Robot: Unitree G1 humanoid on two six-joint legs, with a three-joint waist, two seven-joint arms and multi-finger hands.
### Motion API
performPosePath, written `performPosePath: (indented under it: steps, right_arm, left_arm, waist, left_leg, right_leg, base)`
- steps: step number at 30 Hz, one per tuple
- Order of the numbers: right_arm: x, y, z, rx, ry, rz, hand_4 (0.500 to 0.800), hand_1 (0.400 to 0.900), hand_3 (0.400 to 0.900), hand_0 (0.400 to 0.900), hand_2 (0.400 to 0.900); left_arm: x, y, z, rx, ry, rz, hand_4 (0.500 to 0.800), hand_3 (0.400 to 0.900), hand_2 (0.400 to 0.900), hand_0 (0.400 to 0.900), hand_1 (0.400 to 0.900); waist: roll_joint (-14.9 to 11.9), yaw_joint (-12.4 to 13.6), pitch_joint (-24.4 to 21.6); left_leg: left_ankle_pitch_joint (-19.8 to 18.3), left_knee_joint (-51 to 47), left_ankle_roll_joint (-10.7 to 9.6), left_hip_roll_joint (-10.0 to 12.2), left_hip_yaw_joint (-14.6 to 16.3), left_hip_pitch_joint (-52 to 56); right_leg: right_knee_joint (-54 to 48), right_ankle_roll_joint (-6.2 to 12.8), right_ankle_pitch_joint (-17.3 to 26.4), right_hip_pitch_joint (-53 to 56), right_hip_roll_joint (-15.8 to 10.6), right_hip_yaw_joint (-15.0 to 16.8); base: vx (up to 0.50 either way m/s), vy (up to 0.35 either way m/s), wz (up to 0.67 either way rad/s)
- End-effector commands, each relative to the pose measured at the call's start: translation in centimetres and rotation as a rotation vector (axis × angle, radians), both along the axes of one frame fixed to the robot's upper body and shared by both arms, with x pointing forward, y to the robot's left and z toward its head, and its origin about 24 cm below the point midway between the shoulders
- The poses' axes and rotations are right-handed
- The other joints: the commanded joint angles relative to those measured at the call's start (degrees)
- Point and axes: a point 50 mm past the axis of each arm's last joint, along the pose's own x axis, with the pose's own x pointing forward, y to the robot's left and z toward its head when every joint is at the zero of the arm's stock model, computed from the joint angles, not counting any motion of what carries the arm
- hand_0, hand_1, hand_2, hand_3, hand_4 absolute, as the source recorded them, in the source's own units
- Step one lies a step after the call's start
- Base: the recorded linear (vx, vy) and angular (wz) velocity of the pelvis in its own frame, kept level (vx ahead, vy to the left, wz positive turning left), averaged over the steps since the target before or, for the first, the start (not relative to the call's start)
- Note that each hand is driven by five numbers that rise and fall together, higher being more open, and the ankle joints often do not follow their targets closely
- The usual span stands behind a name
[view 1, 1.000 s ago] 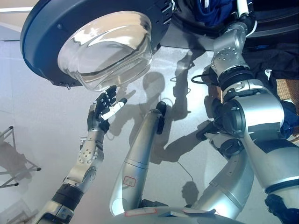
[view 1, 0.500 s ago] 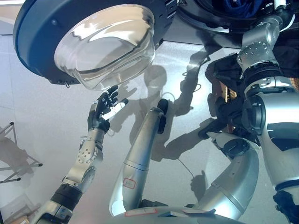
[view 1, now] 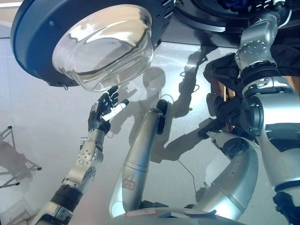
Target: Put the clothes in the basket into the washing machine.
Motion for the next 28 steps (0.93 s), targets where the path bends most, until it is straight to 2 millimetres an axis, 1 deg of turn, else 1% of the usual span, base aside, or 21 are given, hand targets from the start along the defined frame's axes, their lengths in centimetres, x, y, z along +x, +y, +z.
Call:
performPosePath:
  steps: [1,3,4,5,7,9,11,13,14,15,18,20,21,22,26,28]
  right_arm:
    - [-1.6,3.4,2.6,-0.115,-0.266,0.046,0.800,0.900,0.900,0.900,0.900]
    - [-2.2,4.6,1.7,-0.114,-0.316,0.078,0.800,0.900,0.900,0.900,0.900]
    - [-2.6,5.1,1.0,-0.103,-0.342,0.101,0.800,0.900,0.900,0.900,0.900]
    - [-2.8,5.1,0.3,-0.108,-0.349,0.101,0.800,0.900,0.900,0.900,0.900]
    - [-3.3,5.7,-1.9,-0.082,-0.358,0.130,0.800,0.900,0.900,0.900,0.900]
    - [-3.7,6.2,-3.5,-0.092,-0.350,0.153,0.800,0.900,0.900,0.900,0.900]
    - [-4.2,6.6,-6.5,-0.094,-0.310,0.187,0.800,0.900,0.900,0.900,0.900]
    - [-4.6,6.8,-8.9,-0.098,-0.269,0.211,0.800,0.900,0.900,0.900,0.900]
    - [-4.6,6.8,-9.1,-0.098,-0.266,0.213,0.800,0.900,0.900,0.900,0.900]
    - [-5.3,6.9,-12.1,-0.124,-0.201,0.236,0.800,0.900,0.900,0.900,0.900]
    - [-6.3,7.1,-17.0,-0.123,-0.081,0.298,0.800,0.900,0.900,0.900,0.900]
    - [-7.3,6.8,-20.6,-0.136,0.026,0.326,0.800,0.900,0.900,0.900,0.900]
    - [-7.7,6.6,-22.6,-0.143,0.104,0.328,0.800,0.900,0.900,0.900,0.900]
    - [-8.3,5.9,-24.6,-0.155,0.186,0.317,0.800,0.900,0.900,0.900,0.900]
    - [-11.4,4.3,-31.9,-0.165,0.496,0.304,0.800,0.900,0.900,0.900,0.900]
    - [-13.4,3.8,-34.9,-0.169,0.633,0.314,0.800,0.900,0.900,0.900,0.900]
  left_arm:
    - [0.2,1.6,1.8,-0.059,-0.124,0.093,0.800,0.900,0.900,0.900,0.900]
    - [0.1,1.7,1.6,-0.076,-0.116,0.108,0.800,0.900,0.900,0.900,0.900]
    - [0.1,1.7,1.4,-0.079,-0.111,0.116,0.800,0.900,0.900,0.900,0.900]
    - [0.1,1.9,1.3,-0.079,-0.102,0.124,0.800,0.900,0.900,0.900,0.900]
    - [0.2,1.9,0.7,-0.093,-0.079,0.140,0.800,0.900,0.900,0.900,0.900]
    - [0.3,2.0,0.5,-0.100,-0.069,0.144,0.800,0.900,0.900,0.900,0.900]
    - [0.3,2.1,-0.6,-0.093,-0.025,0.161,0.800,0.900,0.900,0.900,0.900]
    - [0.3,2.1,-1.2,-0.100,0.001,0.164,0.800,0.900,0.900,0.900,0.900]
    - [0.2,2.1,-1.3,-0.100,0.004,0.165,0.800,0.900,0.900,0.900,0.900]
    - [0.0,2.2,-2.2,-0.108,0.038,0.176,0.800,0.900,0.900,0.900,0.900]
    - [-0.5,2.3,-4.1,-0.129,0.112,0.189,0.800,0.900,0.900,0.900,0.900]
    - [-1.2,2.8,-5.5,-0.125,0.169,0.210,0.800,0.900,0.900,0.900,0.900]
    - [-1.6,2.9,-6.5,-0.132,0.206,0.215,0.800,0.900,0.900,0.900,0.900]
    - [-2.0,3.0,-7.2,-0.139,0.238,0.220,0.800,0.900,0.900,0.900,0.900]
    - [-3.5,3.5,-9.4,-0.133,0.331,0.224,0.800,0.900,0.900,0.900,0.900]
    - [-4.4,3.9,-10.6,-0.093,0.393,0.225,0.800,0.900,0.900,0.900,0.900]
  waist:
    - [-0.17,-1.64,-3.03]
    - [-0.48,-2.62,-2.75]
    - [-0.74,-3.28,-2.58]
    - [-0.95,-3.71,-2.60]
    - [-1.38,-4.77,-2.50]
    - [-1.75,-5.39,-2.49]
    - [-2.46,-6.61,-2.72]
    - [-3.00,-7.32,-2.83]
    - [-2.96,-7.36,-2.78]
    - [-3.83,-8.37,-3.35]
    - [-5.03,-9.60,-3.89]
    - [-5.94,-10.29,-4.55]
    - [-6.37,-10.54,-4.87]
    - [-6.73,-10.98,-4.96]
    - [-7.22,-11.77,-6.61]
    - [-7.46,-11.88,-7.96]
  left_leg:
    - [4.06,-9.71,-1.62,-0.72,-1.06,2.04]
    - [4.31,-11.12,-1.76,-0.49,-0.72,3.38]
    - [4.51,-12.33,-1.91,-0.22,-0.49,4.30]
    - [4.75,-13.48,-2.03,-0.12,-0.33,5.35]
    - [5.18,-16.18,-2.39,0.49,0.24,8.10]
    - [5.58,-19.21,-2.47,1.04,0.45,10.84]
    - [6.13,-23.06,-2.50,1.64,0.84,15.18]
    - [6.57,-26.29,-2.44,1.96,1.02,18.92]
    - [6.69,-26.62,-2.45,1.98,0.99,19.37]
    - [6.89,-29.54,-2.45,2.18,1.19,23.18]
    - [7.34,-34.31,-2.86,2.70,1.39,31.11]
    - [7.65,-37.42,-3.31,3.08,1.64,37.12]
    - [7.75,-39.11,-3.53,3.33,1.81,40.45]
    - [10.15,-41.93,-3.30,3.31,2.41,43.54]
    - [11.82,-50.14,-4.07,3.55,3.16,55.86]
    - [12.85,-54.48,-4.51,3.95,3.45,61.19]
  right_leg:
    - [1.71,6.13,-1.15,-1.82,2.43,-1.57]
    - [0.02,6.19,-0.64,-0.34,2.98,-2.34]
    - [-1.37,6.32,-0.34,0.80,3.37,-2.97]
    - [-2.71,6.52,-0.03,2.06,3.86,-3.59]
    - [-5.83,6.79,0.56,5.34,4.85,-5.03]
    - [-8.82,7.13,0.95,8.53,5.85,-6.51]
    - [-12.35,7.59,1.65,12.51,7.39,-7.65]
    - [-15.24,8.01,2.21,15.86,8.59,-8.55]
    - [-15.54,8.03,2.32,16.31,8.69,-8.65]
    - [-18.07,8.61,3.03,19.44,9.54,-9.16]
    - [-23.15,9.29,4.27,26.63,10.76,-9.92]
    - [-27.54,9.52,5.28,32.73,12.05,-10.53]
    - [-29.87,9.64,5.82,36.08,12.71,-10.87]
    - [-33.99,8.72,8.24,39.72,13.34,-12.22]
    - [-44.22,9.70,10.78,53.11,16.78,-13.39]
    - [-48.90,10.20,11.76,59.06,18.20,-13.69]
  base:
    - [-0.03,0.021,-0.18]
    - [-0.04,0.024,-0.19]
    - [-0.04,0.030,-0.20]
    - [-0.04,0.021,-0.19]
    - [-0.04,0.014,-0.17]
    - [-0.04,0.019,-0.18]
    - [-0.01,0.039,-0.23]
    - [0.01,0.037,-0.18]
    - [0.05,0.027,-0.17]
    - [0.06,0.020,-0.16]
    - [0.11,0.017,-0.20]
    - [0.15,0.004,-0.22]
    - [0.08,0.019,-0.18]
    - [0.08,0.016,-0.16]
    - [0.16,0.016,-0.17]
    - [0.15,-0.013,-0.13]
